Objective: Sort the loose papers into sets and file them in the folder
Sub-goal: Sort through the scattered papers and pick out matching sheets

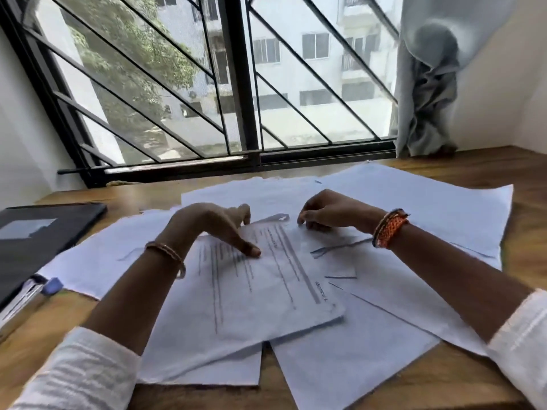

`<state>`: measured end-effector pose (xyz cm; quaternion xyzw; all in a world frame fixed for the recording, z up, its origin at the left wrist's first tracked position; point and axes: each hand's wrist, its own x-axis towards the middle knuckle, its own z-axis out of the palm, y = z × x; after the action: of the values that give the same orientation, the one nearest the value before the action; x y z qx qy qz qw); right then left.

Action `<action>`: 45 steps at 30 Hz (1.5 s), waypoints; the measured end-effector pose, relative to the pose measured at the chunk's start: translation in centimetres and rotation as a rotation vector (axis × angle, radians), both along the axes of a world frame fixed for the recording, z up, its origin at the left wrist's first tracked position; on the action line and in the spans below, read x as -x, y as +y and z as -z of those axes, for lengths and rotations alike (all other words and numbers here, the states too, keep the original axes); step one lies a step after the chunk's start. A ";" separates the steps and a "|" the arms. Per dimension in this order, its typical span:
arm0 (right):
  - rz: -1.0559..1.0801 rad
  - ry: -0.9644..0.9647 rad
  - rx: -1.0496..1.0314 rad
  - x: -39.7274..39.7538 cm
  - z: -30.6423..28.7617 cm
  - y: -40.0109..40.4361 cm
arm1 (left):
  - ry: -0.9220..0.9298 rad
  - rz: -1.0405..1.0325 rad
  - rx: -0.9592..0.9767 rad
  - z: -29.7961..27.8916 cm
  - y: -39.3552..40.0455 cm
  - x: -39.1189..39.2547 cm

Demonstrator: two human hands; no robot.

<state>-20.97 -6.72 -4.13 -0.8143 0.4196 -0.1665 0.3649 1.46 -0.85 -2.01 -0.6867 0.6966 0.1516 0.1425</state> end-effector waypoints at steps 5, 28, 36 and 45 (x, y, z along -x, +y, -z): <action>-0.032 0.029 0.044 -0.8 -0.3 0.3 | 0.395 0.099 0.144 -0.7 -0.1 -1.1; 0.157 -0.680 -0.344 2.3 -1.0 -1.0 | 1.328 -0.254 0.439 0.8 0.7 -4.4; 0.155 -0.679 -0.351 2.2 -1.0 -0.9 | 1.317 -0.294 0.467 1.2 0.6 -4.2; 0.151 -0.663 -0.365 2.1 -0.8 -1.0 | 1.316 -0.350 0.469 1.1 0.6 -4.1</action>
<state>-23.09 -7.74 -3.32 -0.6048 0.3603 -0.3695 0.6065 5.58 -0.21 -3.15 -0.5671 0.5319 0.4009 -0.4845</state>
